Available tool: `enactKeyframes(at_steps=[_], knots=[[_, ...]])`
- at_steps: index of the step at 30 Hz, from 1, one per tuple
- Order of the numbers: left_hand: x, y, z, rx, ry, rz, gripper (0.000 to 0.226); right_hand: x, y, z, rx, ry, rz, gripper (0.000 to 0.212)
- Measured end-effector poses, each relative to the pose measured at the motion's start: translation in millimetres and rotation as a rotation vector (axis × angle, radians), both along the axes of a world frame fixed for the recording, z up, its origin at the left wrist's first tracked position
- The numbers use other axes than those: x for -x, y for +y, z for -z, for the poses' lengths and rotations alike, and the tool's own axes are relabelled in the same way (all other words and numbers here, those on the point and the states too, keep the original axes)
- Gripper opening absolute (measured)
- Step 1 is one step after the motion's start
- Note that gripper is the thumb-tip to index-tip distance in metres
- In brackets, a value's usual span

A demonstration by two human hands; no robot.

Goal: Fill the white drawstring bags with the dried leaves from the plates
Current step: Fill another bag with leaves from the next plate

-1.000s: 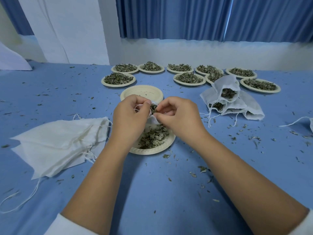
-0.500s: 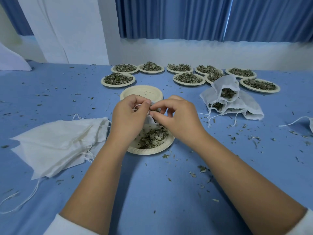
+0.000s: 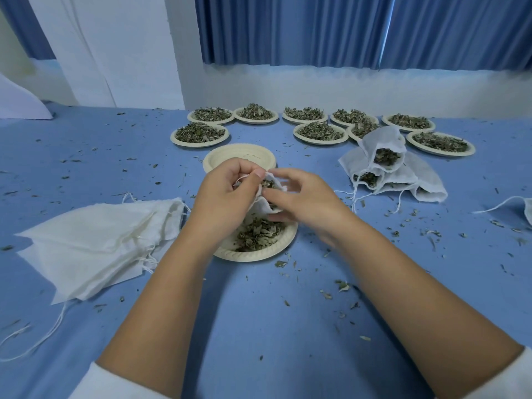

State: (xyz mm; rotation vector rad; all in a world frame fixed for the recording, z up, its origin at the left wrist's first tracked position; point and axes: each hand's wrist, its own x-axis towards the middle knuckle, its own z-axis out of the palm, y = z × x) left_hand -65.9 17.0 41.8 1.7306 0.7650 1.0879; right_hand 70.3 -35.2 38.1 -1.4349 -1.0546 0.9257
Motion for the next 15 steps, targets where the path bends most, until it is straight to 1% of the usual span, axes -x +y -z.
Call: enactKeyframes(at_steps=[1,2,3,4,7,8,10,11,12,15], knots=[[0.4,-1.4,-1.3,0.006,-0.013,0.029,0.015,-0.2,-0.9,-0.2,0.019,0.171,-0.081,0.024],[0.6,-2.2,-2.5,0.019,-0.035,0.052,0.016,0.1,-1.5,-0.1,0.011,0.265,-0.116,0.014],[0.9,-2.9,-4.0,0.038,-0.059,0.066,0.017,0.6,-1.7,-0.2,-0.006,0.298,-0.112,0.007],[1.1,-2.6,-5.0,0.055,-0.076,0.074,0.018,1.2,-1.1,-0.7,-0.025,0.309,-0.089,0.002],[0.5,-5.4,-6.6,0.083,-0.07,0.107,0.018,2.5,3.1,1.5,-0.068,0.297,0.0,0.007],[-0.4,-7.3,-6.4,0.085,-0.062,0.129,0.018,3.8,5.7,4.1,-0.063,0.26,0.026,0.006],[-2.6,-10.5,-5.2,0.073,-0.03,0.145,0.016,10.7,10.7,9.6,-0.029,0.11,0.087,0.005],[-3.5,-10.3,-4.3,0.059,-0.014,0.117,0.016,14.1,13.4,12.3,-0.016,0.057,0.112,0.006],[-4.7,-8.5,-2.9,0.046,-0.005,0.061,0.016,16.6,15.2,13.7,-0.015,0.053,0.117,0.005],[-3.6,3.4,1.1,0.03,-0.017,-0.153,0.017,18.1,14.7,11.3,-0.044,0.173,0.014,0.008]])
